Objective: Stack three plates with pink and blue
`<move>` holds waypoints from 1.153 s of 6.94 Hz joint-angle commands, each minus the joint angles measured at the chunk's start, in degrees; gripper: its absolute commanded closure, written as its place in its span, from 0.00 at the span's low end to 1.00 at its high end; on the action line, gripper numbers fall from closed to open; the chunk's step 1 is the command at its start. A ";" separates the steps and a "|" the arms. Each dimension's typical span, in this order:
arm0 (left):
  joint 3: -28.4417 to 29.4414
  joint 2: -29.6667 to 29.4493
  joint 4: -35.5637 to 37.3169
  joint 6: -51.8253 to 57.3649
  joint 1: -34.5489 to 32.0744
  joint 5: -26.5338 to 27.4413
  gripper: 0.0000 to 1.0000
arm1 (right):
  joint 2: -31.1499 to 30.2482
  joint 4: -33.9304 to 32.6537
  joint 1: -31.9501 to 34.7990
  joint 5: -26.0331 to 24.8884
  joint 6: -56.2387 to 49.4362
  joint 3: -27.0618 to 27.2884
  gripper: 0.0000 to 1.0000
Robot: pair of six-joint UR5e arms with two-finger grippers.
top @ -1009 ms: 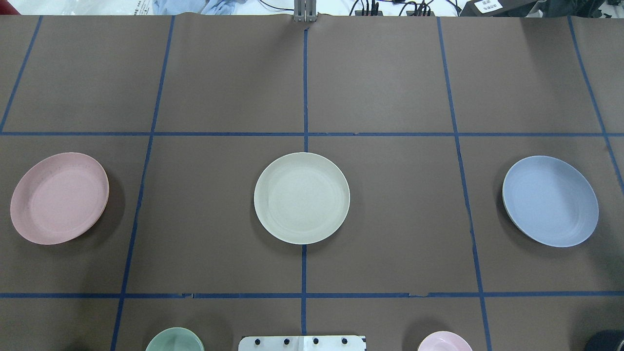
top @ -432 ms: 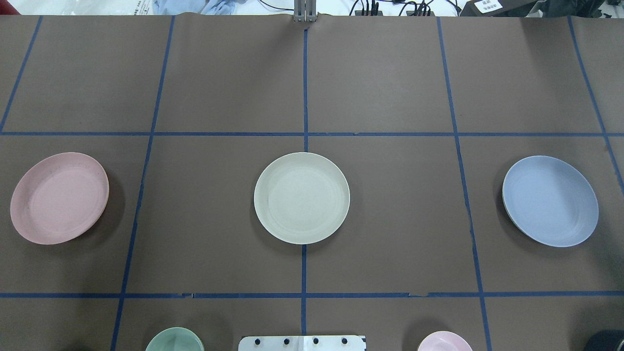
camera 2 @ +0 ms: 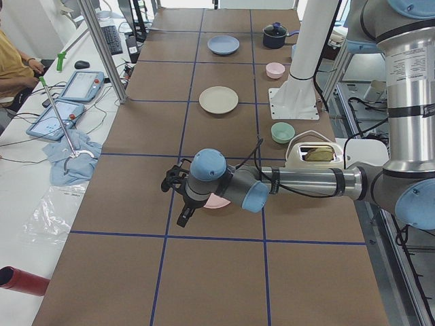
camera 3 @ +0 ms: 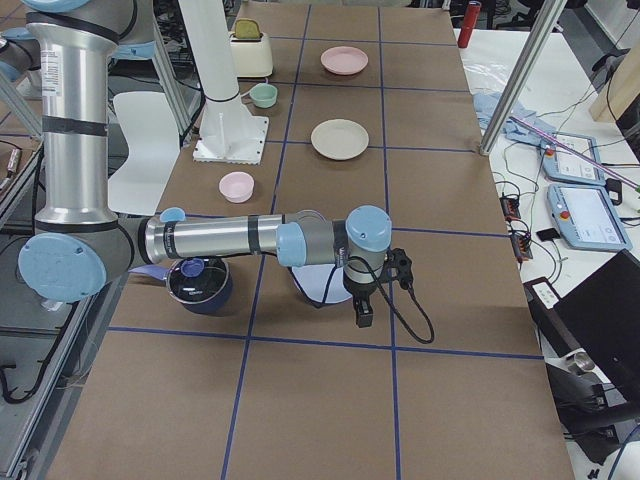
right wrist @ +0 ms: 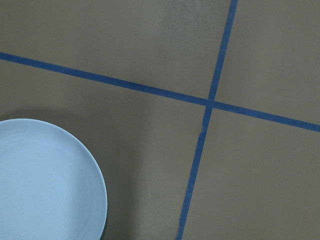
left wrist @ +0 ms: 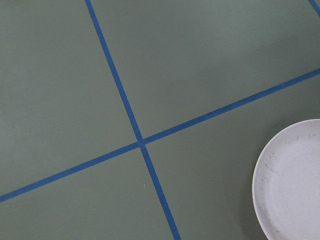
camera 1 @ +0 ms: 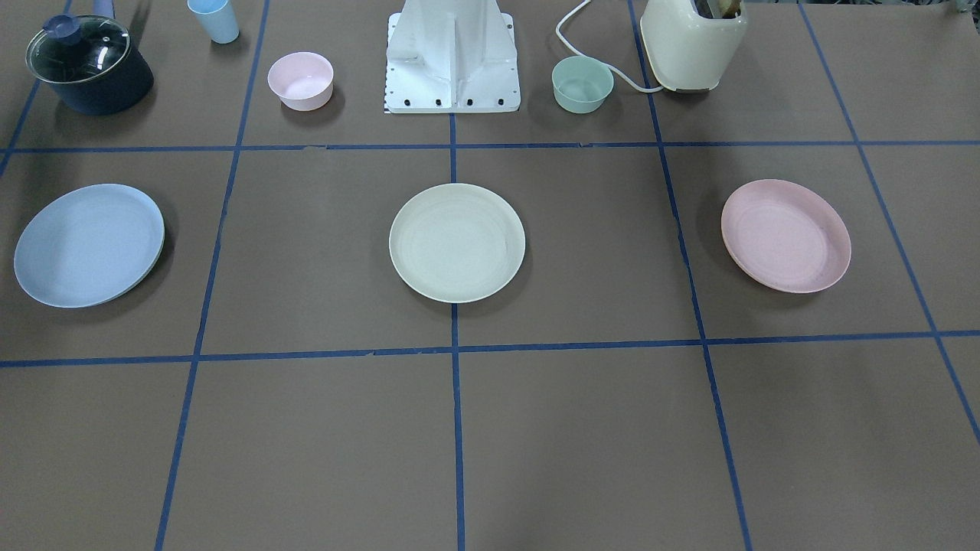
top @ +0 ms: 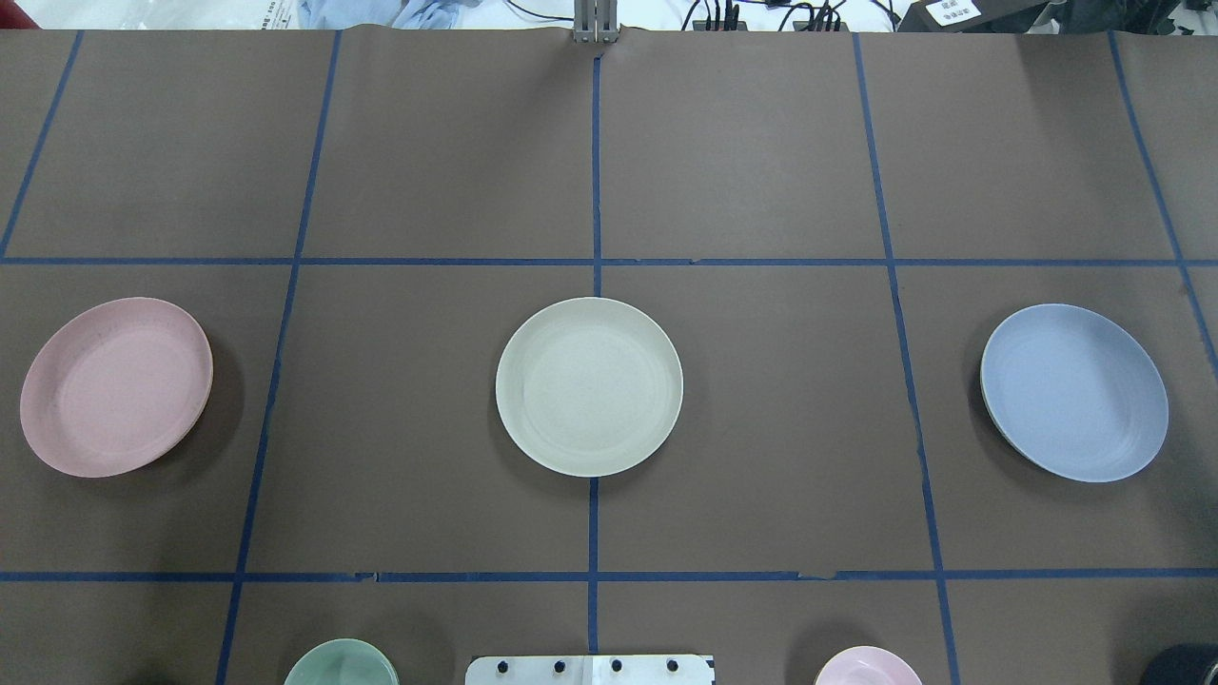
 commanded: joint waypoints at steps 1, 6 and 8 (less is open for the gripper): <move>-0.72 0.12 -2.47 -0.27 0.00 -0.06 0.00 | -0.86 -0.01 0.81 0.41 -0.04 -0.16 0.00; 3.14 0.21 -2.85 -4.40 2.37 0.21 0.00 | -0.95 -0.01 0.81 1.20 -0.04 0.02 0.00; 3.05 -0.23 -3.19 -9.45 6.49 -0.06 0.00 | -1.13 -0.01 0.73 1.20 -0.13 -2.00 0.00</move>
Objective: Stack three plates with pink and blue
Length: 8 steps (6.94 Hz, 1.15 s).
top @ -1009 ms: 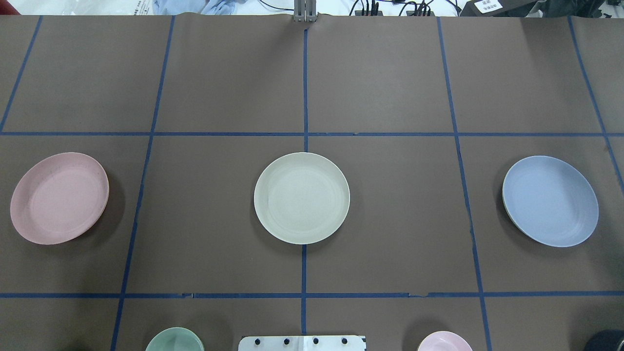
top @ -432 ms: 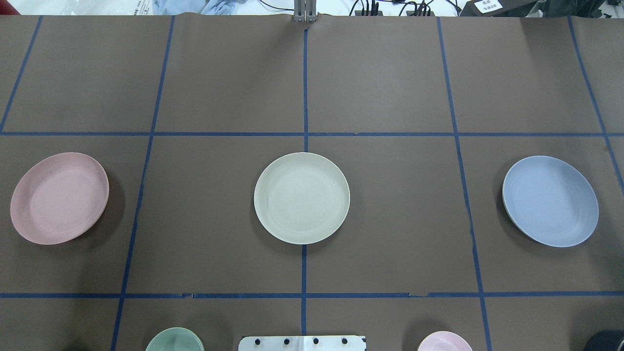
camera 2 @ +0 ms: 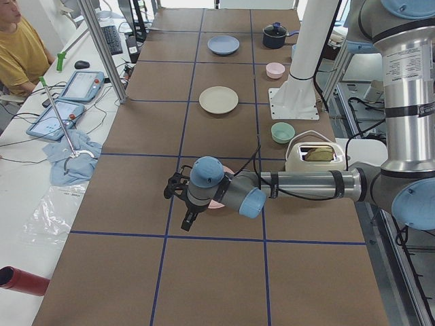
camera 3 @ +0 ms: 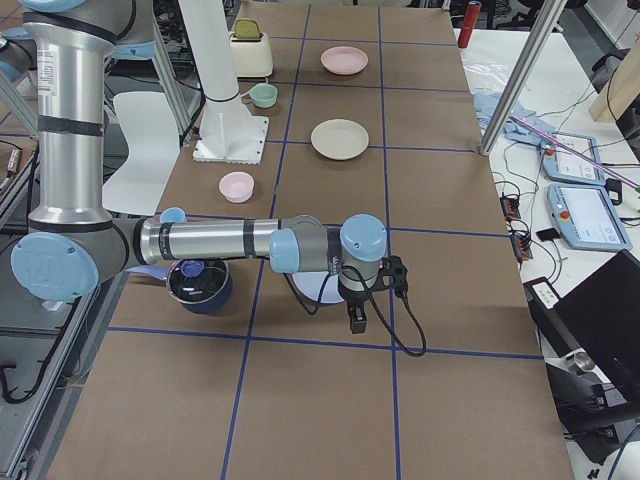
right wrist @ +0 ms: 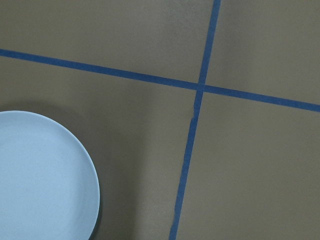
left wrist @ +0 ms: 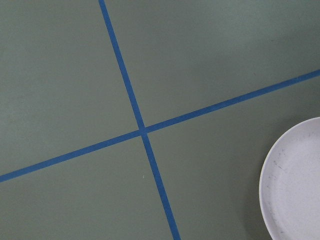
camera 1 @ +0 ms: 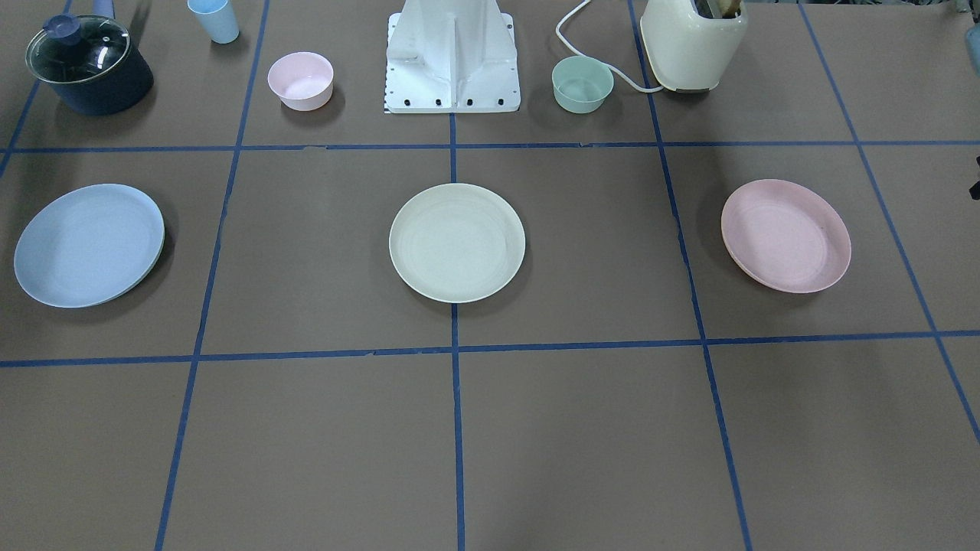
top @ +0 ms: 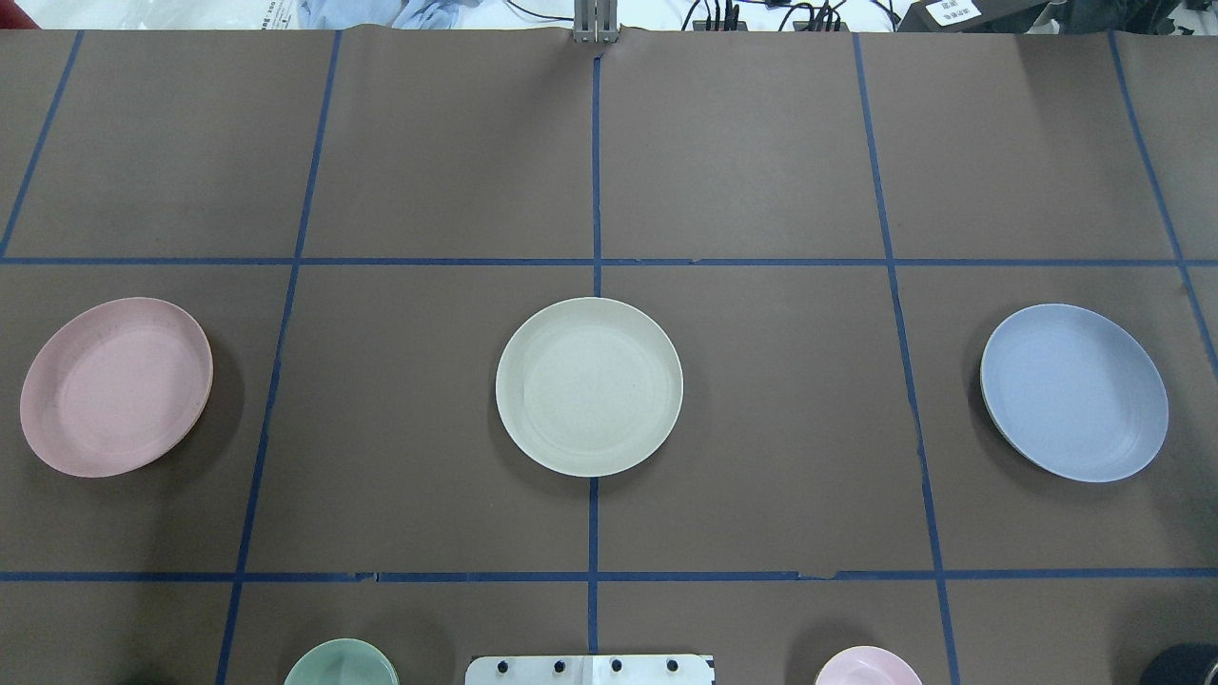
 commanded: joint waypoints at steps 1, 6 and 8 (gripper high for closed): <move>0.20 -0.43 -0.17 -9.65 6.19 -0.26 0.00 | -0.07 0.00 -0.06 0.07 -0.13 -1.76 0.00; 4.92 -1.65 -2.53 -20.60 20.46 -0.17 0.02 | 0.02 0.00 -0.67 0.15 -0.39 -2.56 0.00; 8.61 -3.14 -4.47 -20.70 22.22 -0.18 0.08 | 0.02 0.00 -0.85 1.29 -0.48 -2.56 0.00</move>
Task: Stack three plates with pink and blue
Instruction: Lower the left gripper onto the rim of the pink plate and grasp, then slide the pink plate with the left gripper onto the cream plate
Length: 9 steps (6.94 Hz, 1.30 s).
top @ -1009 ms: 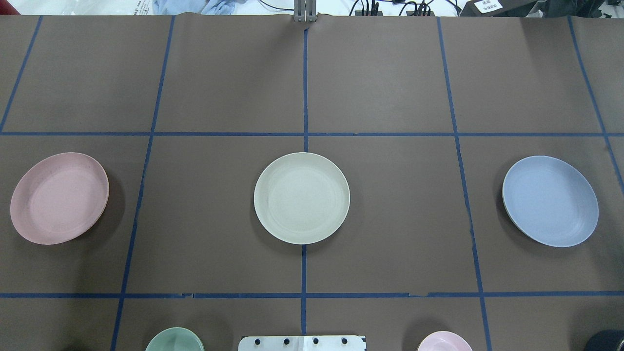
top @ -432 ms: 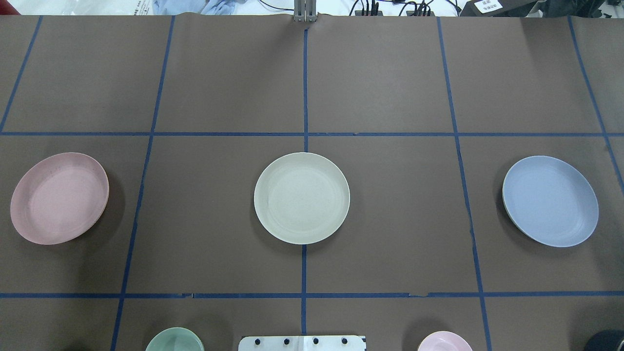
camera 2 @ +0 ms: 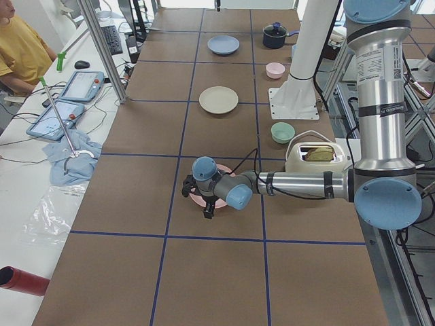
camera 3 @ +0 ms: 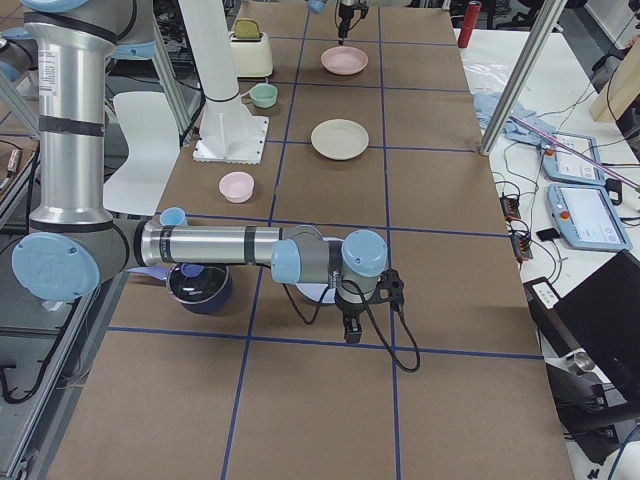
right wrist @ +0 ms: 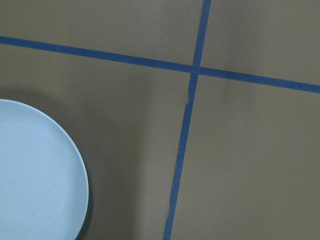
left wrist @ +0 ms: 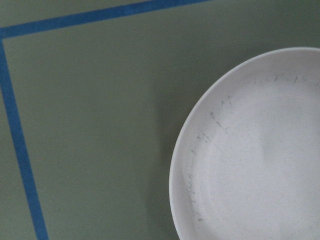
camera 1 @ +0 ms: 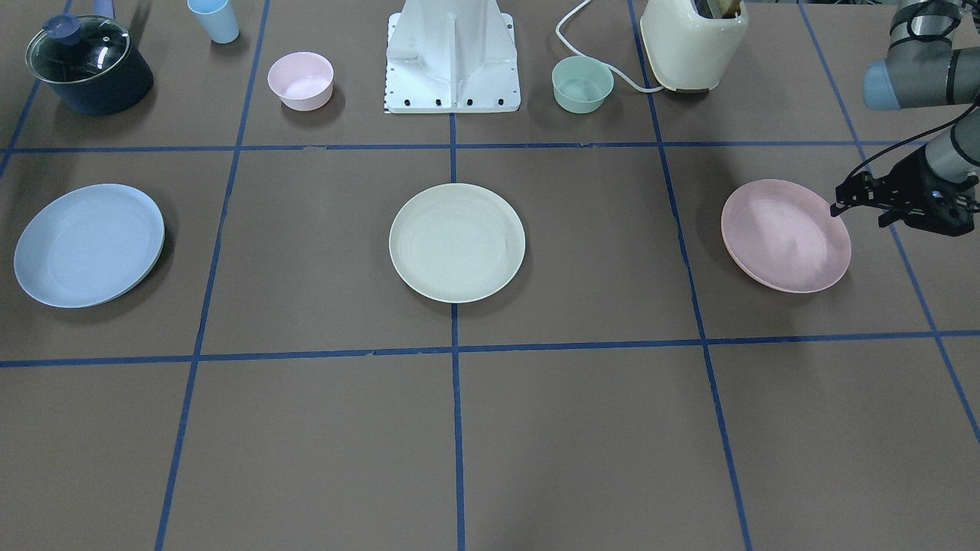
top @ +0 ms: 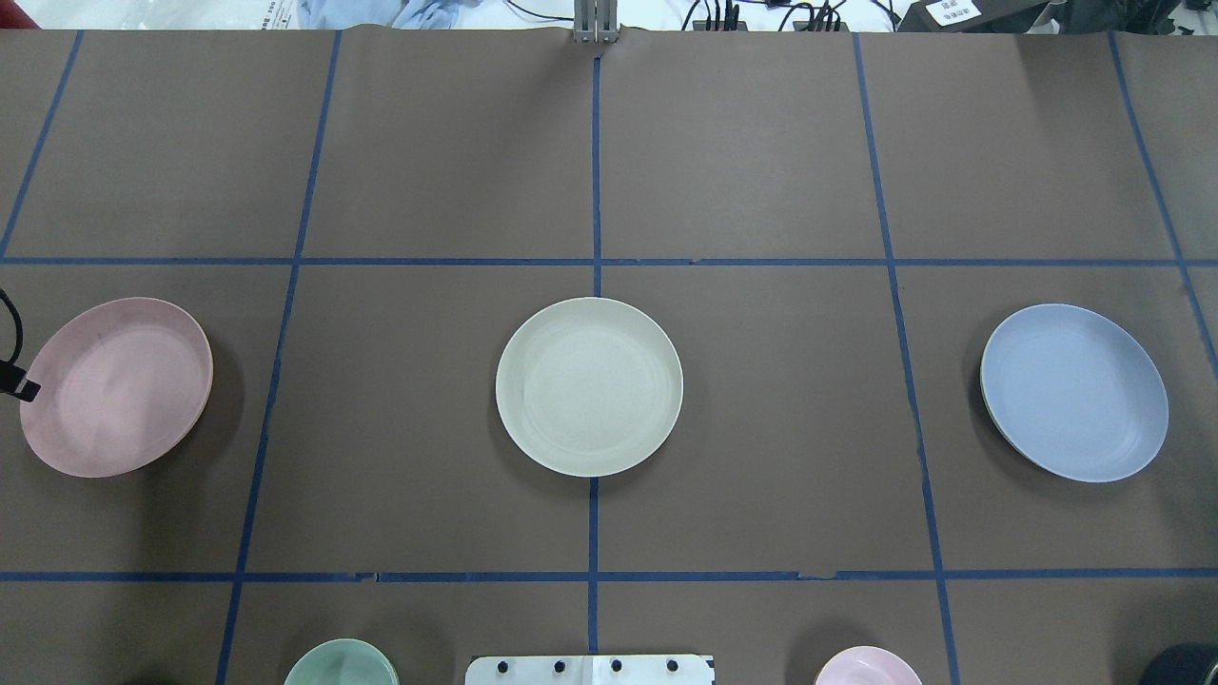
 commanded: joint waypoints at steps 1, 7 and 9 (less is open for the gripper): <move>3.46 -2.16 -0.94 -0.29 1.65 0.03 0.19 | 0.01 0.00 -0.23 1.45 -0.12 -0.07 0.00; -6.66 -5.49 -0.16 -16.19 1.66 -6.64 1.00 | -0.16 1.22 -0.31 6.02 -0.38 0.28 0.00; -11.19 -13.99 0.20 -35.52 8.72 -6.47 1.00 | -2.62 8.32 -0.31 5.50 -0.30 -1.29 0.00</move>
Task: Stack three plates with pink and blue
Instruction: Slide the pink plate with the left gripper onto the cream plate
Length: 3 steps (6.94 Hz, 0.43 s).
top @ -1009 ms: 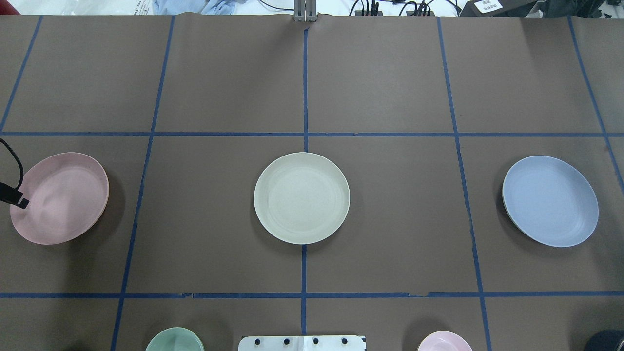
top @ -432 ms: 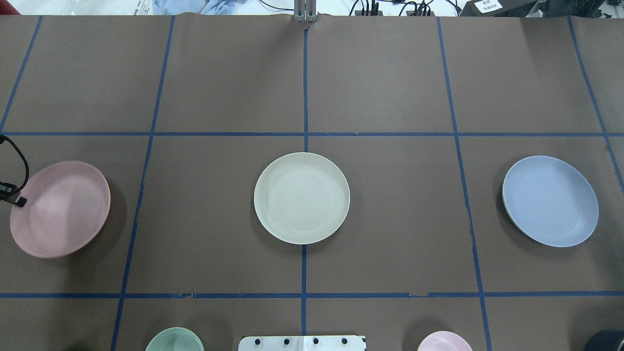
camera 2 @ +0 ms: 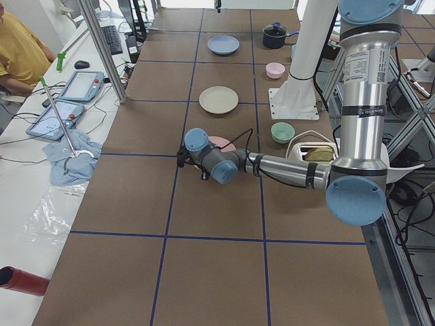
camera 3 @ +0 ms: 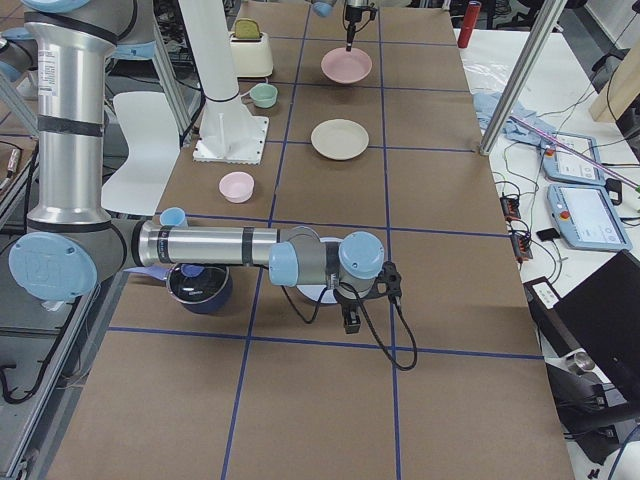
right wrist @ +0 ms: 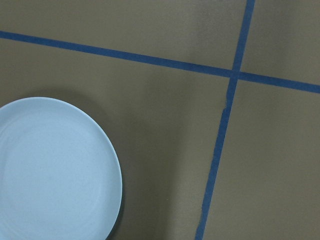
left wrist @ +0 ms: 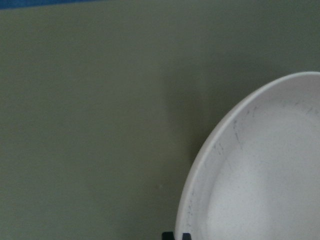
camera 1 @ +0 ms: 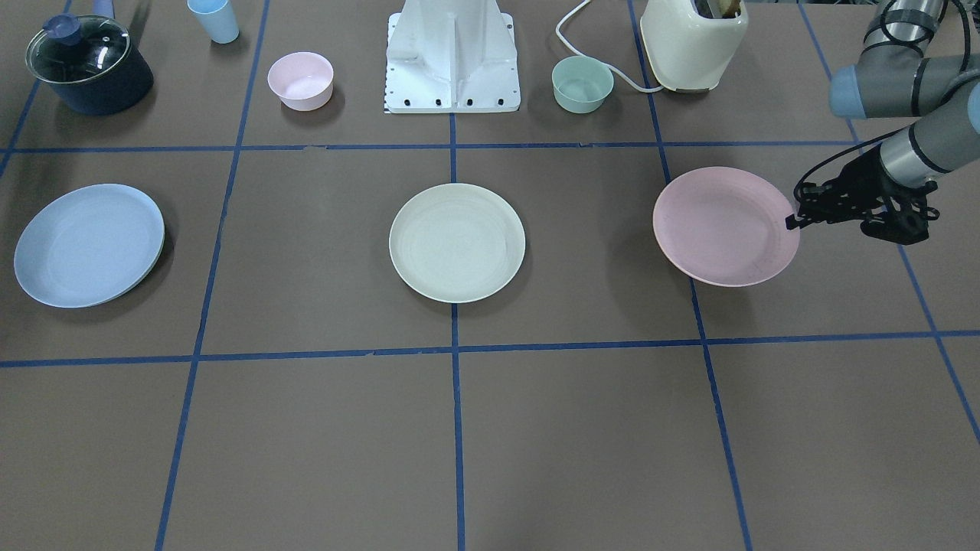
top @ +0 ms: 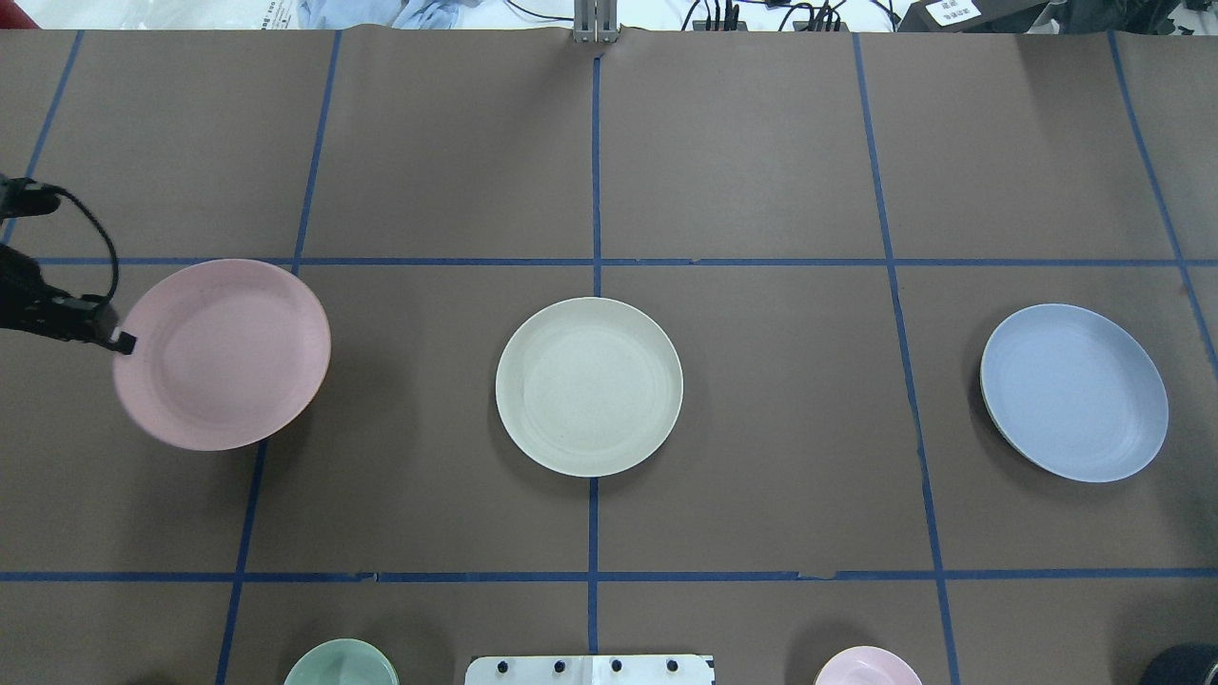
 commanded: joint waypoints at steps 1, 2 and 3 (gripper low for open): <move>-2.56 -11.23 0.36 -22.22 10.91 0.52 1.00 | -1.18 4.07 0.00 -0.17 -0.05 -1.29 0.00; -1.69 -16.77 0.36 -30.16 16.98 1.92 1.00 | -1.79 4.16 0.00 0.27 0.03 -1.29 0.00; 0.41 -22.14 0.45 -35.02 19.82 4.90 1.00 | -2.50 4.25 0.00 0.36 -0.06 -1.29 0.00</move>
